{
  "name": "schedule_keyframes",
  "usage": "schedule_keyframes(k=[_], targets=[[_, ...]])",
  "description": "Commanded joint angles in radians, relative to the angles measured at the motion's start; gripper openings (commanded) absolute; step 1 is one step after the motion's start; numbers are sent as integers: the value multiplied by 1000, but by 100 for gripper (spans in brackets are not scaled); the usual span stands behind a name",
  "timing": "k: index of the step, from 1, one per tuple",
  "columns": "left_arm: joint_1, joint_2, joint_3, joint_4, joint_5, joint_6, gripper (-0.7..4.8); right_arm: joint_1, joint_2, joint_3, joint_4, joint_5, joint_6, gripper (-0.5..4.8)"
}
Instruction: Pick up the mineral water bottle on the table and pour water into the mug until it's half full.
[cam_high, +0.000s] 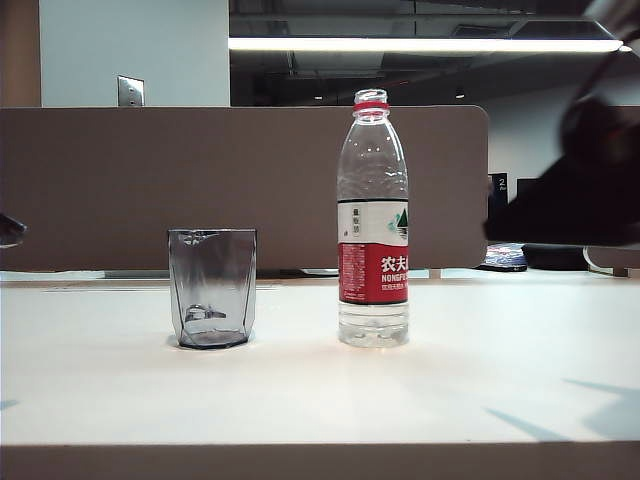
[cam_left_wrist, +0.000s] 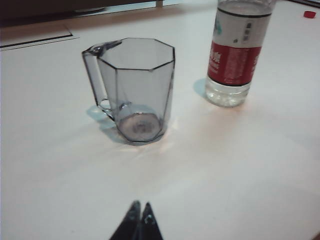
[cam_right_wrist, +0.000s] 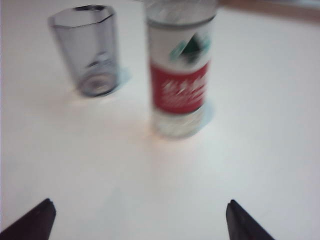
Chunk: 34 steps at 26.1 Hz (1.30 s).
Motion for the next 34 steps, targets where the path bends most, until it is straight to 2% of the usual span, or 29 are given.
schedule_keyframes(k=[1, 7, 12, 14, 18, 25, 34], targets=[[1, 2, 3, 14, -2, 0, -5, 5, 251, 80, 262, 31, -69, 479], [1, 1, 3, 13, -1, 0, -5, 3, 711, 252, 573, 38, -29, 479], [1, 1, 3, 14, -2, 0, -5, 3, 946, 333, 809, 105, 14, 479], [1, 1, 3, 13, -2, 0, -5, 2, 985, 345, 847, 125, 14, 479], [1, 1, 3, 14, -2, 0, -5, 2, 1028, 369, 848, 93, 15, 479], [1, 1, 3, 14, -2, 0, -5, -2, 1144, 467, 850, 95, 31, 479], [1, 1, 3, 13, -2, 0, -5, -22, 1161, 507, 847, 103, 41, 479]])
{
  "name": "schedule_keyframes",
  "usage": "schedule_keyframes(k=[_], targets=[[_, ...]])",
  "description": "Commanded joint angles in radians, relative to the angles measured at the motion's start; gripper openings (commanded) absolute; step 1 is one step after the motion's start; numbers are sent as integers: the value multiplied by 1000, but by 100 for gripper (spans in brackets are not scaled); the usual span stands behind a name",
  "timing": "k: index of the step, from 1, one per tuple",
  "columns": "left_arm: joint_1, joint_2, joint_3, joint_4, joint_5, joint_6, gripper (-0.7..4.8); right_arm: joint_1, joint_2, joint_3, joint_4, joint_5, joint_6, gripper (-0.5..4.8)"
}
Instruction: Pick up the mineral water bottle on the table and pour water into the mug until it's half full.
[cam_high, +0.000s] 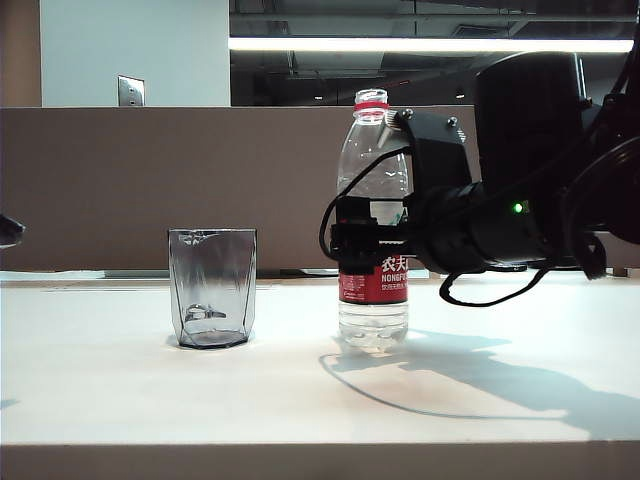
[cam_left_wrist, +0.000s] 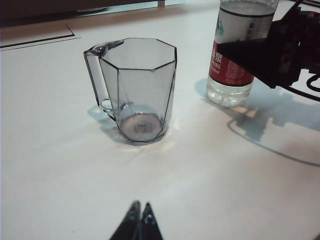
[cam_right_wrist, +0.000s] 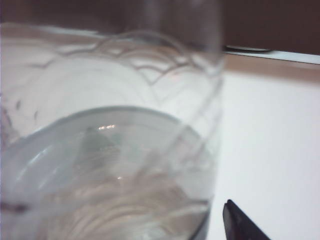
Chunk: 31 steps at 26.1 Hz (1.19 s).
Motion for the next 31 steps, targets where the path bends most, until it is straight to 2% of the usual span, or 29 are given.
schedule_keyframes(k=[1, 6, 18, 21, 25, 28, 31], targets=[[0, 0, 3, 13, 2, 0, -5, -5, -5, 8, 20, 1, 5, 479], [0, 0, 3, 13, 2, 0, -5, -7, -5, 10, 16, -34, 5, 479], [0, 0, 3, 13, 2, 0, -5, -7, -5, 14, 15, -41, 5, 479], [0, 0, 3, 13, 2, 0, -5, -7, -5, 14, 15, -41, 5, 395], [0, 0, 3, 13, 2, 0, -5, -7, -5, 14, 15, -41, 5, 390], [0, 0, 3, 13, 2, 0, -5, -7, -5, 14, 15, -41, 5, 332], [0, 0, 3, 13, 2, 0, -5, -7, -5, 14, 15, -41, 4, 326]])
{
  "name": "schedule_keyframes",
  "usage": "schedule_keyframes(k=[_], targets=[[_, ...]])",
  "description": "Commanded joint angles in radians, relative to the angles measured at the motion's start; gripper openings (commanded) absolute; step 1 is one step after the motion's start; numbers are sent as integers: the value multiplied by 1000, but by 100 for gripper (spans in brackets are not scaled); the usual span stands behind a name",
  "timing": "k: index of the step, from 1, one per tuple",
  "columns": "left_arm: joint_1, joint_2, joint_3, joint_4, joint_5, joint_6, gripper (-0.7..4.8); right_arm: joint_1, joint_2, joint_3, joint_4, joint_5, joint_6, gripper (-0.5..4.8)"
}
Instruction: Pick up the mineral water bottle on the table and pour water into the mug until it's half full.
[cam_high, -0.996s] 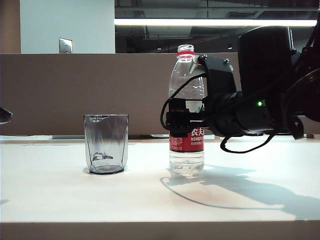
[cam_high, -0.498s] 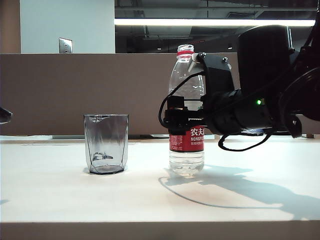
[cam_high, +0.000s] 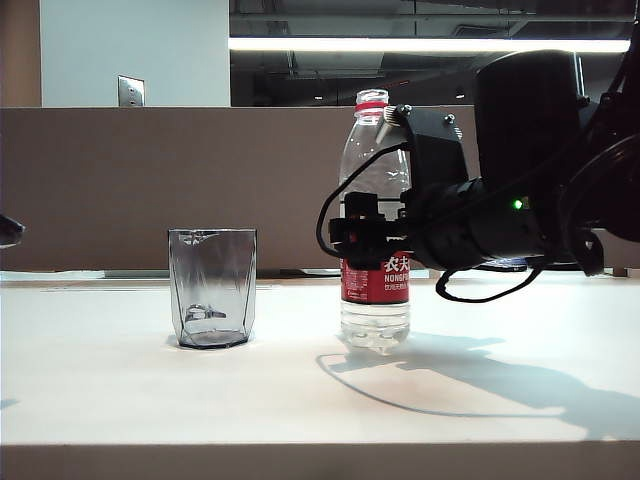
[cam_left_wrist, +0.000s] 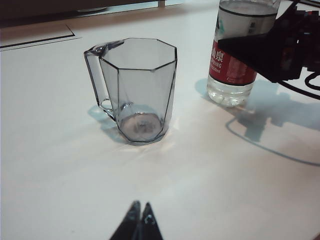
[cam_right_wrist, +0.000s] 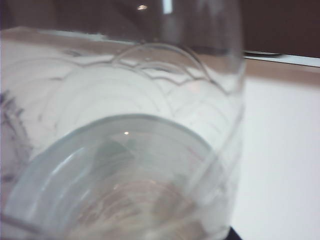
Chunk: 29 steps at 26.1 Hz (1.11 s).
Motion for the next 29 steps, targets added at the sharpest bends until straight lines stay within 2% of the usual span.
schedule_keyframes(k=[1, 5, 8, 11, 14, 20, 22, 23, 26, 29], targets=[[0, 0, 3, 13, 2, 0, -5, 2, -5, 3, 18, -1, 0, 326], [0, 0, 3, 13, 2, 0, -5, 2, -28, 3, -7, 4, -140, 325], [1, 0, 3, 13, 2, 0, -5, 2, -113, 5, -154, 70, -286, 325], [1, 0, 3, 13, 2, 0, -5, 2, -169, 6, -201, 96, -438, 325], [3, 0, 3, 13, 2, 0, -5, 3, -190, 29, -248, 97, -502, 325], [9, -31, 3, 13, 5, 0, -5, 27, -188, 174, -490, 90, -669, 325], [31, -37, 3, 13, 5, 0, -5, 27, -188, 216, -562, 89, -705, 325], [50, -37, 3, 12, 5, 0, -5, 27, -188, 229, -585, 89, -760, 325], [114, -64, 3, 13, 4, 0, -5, 28, -188, 236, -594, 95, -860, 323], [129, -97, 3, 13, 2, 0, -5, 28, -187, 236, -597, 108, -902, 322]])
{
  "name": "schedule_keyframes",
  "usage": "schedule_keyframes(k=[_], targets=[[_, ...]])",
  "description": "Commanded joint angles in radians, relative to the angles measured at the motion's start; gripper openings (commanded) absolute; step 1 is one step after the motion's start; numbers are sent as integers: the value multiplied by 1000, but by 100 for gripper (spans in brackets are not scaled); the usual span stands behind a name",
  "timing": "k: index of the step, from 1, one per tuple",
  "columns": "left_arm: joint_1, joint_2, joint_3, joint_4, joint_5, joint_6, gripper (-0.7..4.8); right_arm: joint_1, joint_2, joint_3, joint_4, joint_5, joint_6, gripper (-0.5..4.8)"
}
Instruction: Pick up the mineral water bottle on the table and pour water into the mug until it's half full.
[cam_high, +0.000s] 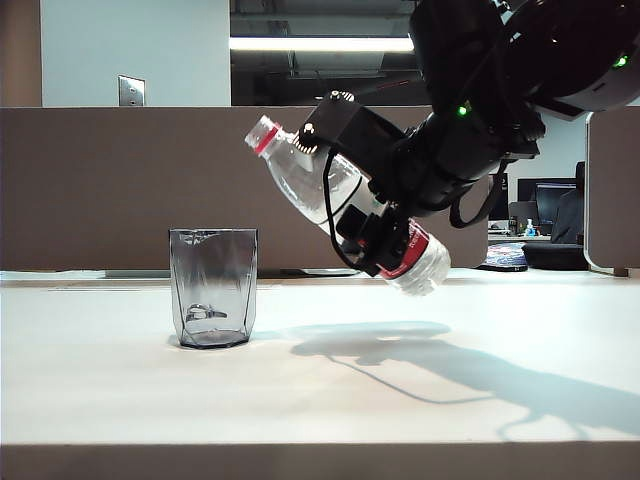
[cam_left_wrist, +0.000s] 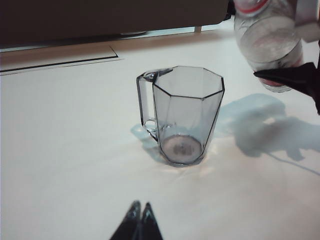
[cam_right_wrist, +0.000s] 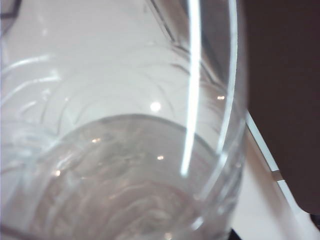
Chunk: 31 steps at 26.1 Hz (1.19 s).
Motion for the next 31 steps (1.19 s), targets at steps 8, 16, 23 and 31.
schedule_keyframes(k=[8, 16, 23, 31], targets=[[1, -16, 3, 14, 2, 0, -5, 3, -1, 60, -17, 13, -129, 322], [1, -16, 3, 14, 2, 0, -5, 14, 39, 143, -79, 37, -271, 322], [1, -16, 3, 14, 2, 0, -5, 16, 39, 150, -74, 46, -364, 304], [1, -16, 3, 14, 1, 0, -5, 19, 48, 188, -72, 72, -418, 304]])
